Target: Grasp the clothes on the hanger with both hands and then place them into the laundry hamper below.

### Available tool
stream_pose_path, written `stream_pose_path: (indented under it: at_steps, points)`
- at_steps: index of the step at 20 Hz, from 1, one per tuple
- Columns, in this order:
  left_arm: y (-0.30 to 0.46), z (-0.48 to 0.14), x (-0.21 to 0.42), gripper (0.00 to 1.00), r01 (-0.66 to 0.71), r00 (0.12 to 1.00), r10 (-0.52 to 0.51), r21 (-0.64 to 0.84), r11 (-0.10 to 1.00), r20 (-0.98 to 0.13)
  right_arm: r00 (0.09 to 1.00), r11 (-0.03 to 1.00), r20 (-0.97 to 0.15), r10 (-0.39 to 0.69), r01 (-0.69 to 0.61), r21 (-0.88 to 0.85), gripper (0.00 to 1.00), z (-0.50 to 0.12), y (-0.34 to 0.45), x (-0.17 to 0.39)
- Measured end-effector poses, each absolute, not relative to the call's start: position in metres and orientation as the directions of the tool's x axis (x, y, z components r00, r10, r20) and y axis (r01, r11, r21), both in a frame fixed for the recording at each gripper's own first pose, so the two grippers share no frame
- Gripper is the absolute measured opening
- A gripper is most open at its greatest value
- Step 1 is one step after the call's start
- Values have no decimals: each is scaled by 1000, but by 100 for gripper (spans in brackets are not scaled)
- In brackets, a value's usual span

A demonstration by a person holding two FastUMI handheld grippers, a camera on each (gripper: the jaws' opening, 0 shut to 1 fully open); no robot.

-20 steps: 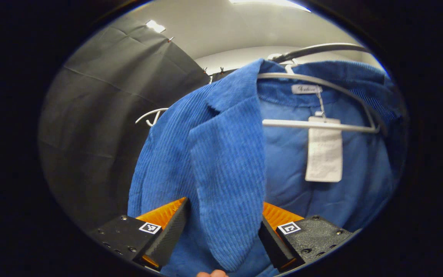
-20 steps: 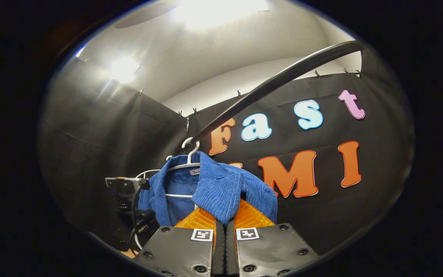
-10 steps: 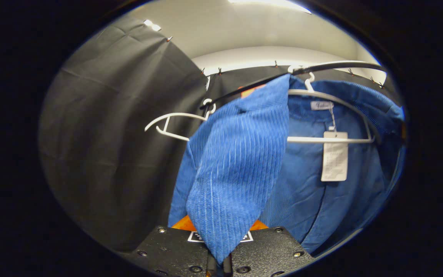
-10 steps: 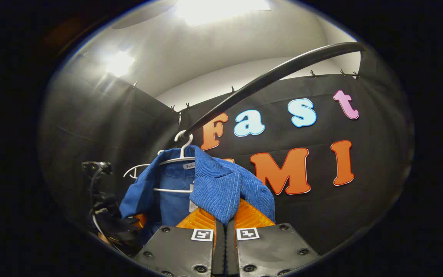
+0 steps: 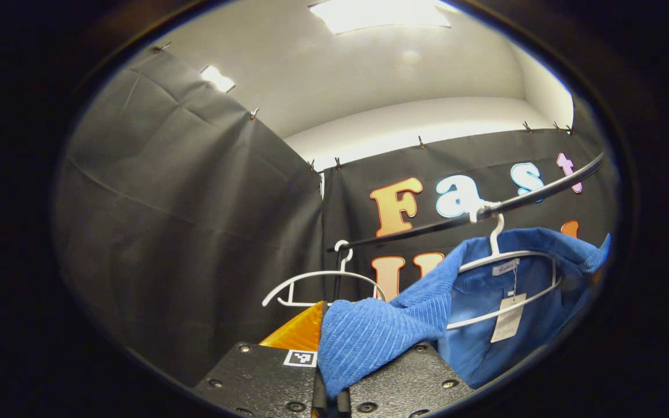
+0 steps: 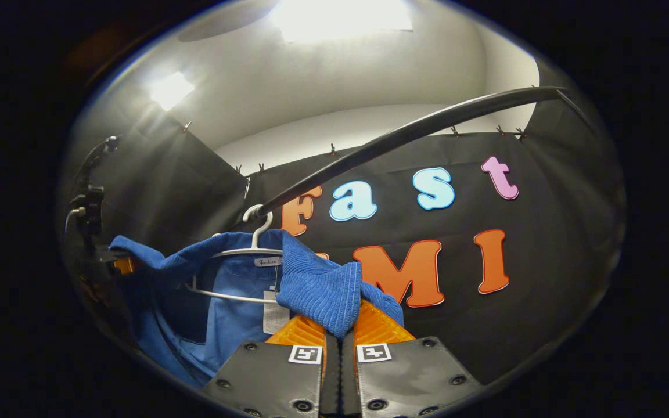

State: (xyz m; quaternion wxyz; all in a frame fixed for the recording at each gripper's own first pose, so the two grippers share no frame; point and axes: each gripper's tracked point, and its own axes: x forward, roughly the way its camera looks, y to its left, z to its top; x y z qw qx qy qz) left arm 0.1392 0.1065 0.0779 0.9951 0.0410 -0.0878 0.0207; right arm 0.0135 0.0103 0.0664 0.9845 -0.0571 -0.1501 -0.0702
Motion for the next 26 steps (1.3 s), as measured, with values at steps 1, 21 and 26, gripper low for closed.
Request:
stream_pose_path:
  at_steps: [1,21,26]
  points:
    - [110,90,146,7,-44,981,24,97,994,193,943,982,307,-126,162,-95,8,67,11,13]
    - [152,-28,280,7,99,995,-99,-67,993,4,914,953,336,-229,282,-116,9,81,-2,17]
    - [143,-43,265,7,111,994,-112,-32,993,-10,873,927,388,-295,360,-106,9,106,-31,29]
